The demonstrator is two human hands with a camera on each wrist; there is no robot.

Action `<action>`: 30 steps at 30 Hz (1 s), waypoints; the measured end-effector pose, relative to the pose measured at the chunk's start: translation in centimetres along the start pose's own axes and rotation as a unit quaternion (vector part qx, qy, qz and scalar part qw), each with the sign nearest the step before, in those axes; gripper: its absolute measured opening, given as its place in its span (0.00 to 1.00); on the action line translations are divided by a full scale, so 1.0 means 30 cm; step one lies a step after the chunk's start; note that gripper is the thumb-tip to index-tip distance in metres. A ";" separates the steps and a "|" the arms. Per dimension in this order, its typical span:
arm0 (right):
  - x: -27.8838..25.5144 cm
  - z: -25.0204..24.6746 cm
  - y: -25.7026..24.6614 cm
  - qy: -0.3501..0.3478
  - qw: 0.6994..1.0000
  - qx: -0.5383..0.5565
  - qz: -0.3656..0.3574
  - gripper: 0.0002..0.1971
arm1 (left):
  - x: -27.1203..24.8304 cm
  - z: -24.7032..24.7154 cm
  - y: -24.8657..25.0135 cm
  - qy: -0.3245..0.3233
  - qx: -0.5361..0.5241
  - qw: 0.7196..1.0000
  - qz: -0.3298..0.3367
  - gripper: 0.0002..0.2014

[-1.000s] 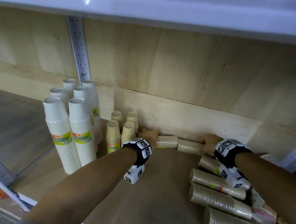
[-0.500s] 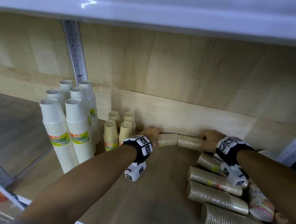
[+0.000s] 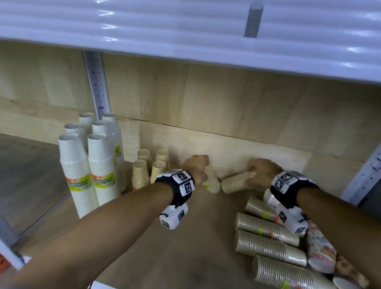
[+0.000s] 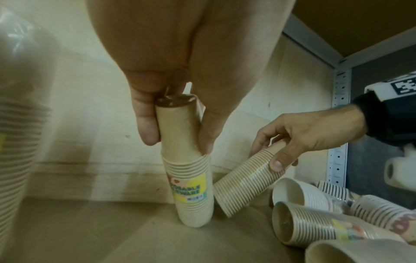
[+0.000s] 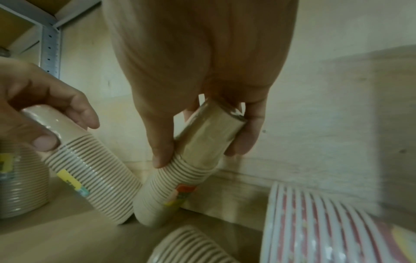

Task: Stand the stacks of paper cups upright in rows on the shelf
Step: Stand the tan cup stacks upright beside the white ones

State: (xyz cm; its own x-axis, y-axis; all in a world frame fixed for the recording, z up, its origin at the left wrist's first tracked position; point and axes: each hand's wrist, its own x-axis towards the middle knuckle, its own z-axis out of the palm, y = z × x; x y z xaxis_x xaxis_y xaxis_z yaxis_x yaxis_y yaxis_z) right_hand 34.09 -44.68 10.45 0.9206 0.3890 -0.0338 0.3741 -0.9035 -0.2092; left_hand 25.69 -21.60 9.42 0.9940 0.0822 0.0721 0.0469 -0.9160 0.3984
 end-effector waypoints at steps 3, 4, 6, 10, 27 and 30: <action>-0.012 -0.020 -0.025 0.001 0.999 0.047 -0.019 0.17 | -0.015 -0.025 0.012 0.010 -0.028 1.000 0.000 0.19; -0.015 -0.026 -0.037 0.003 0.998 0.056 -0.025 0.16 | -0.018 -0.031 0.018 0.012 -0.035 0.999 -0.002 0.19; -0.024 -0.037 -0.070 0.007 0.997 0.059 -0.046 0.16 | -0.030 -0.048 0.030 0.013 -0.045 0.999 -0.003 0.19; -0.034 -0.051 -0.152 0.008 0.995 0.070 -0.071 0.18 | -0.041 -0.077 0.044 0.015 -0.047 0.999 0.009 0.21; -0.065 -0.001 -0.311 -0.022 0.994 0.065 -0.080 0.26 | -0.083 -0.077 0.042 -0.016 -0.044 0.998 0.033 0.26; -0.075 -0.018 -0.310 -0.038 0.991 0.092 -0.085 0.28 | -0.083 -0.086 0.038 -0.014 -0.042 0.998 0.035 0.25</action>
State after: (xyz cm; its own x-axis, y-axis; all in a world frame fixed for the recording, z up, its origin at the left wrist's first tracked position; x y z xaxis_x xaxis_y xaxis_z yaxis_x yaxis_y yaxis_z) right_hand 28.60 -37.25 13.02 0.8319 0.5522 -0.0554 0.4901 -0.7778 -0.3935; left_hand 23.02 -21.83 12.07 0.9969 0.0067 0.0779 -0.0307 -0.8825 0.4693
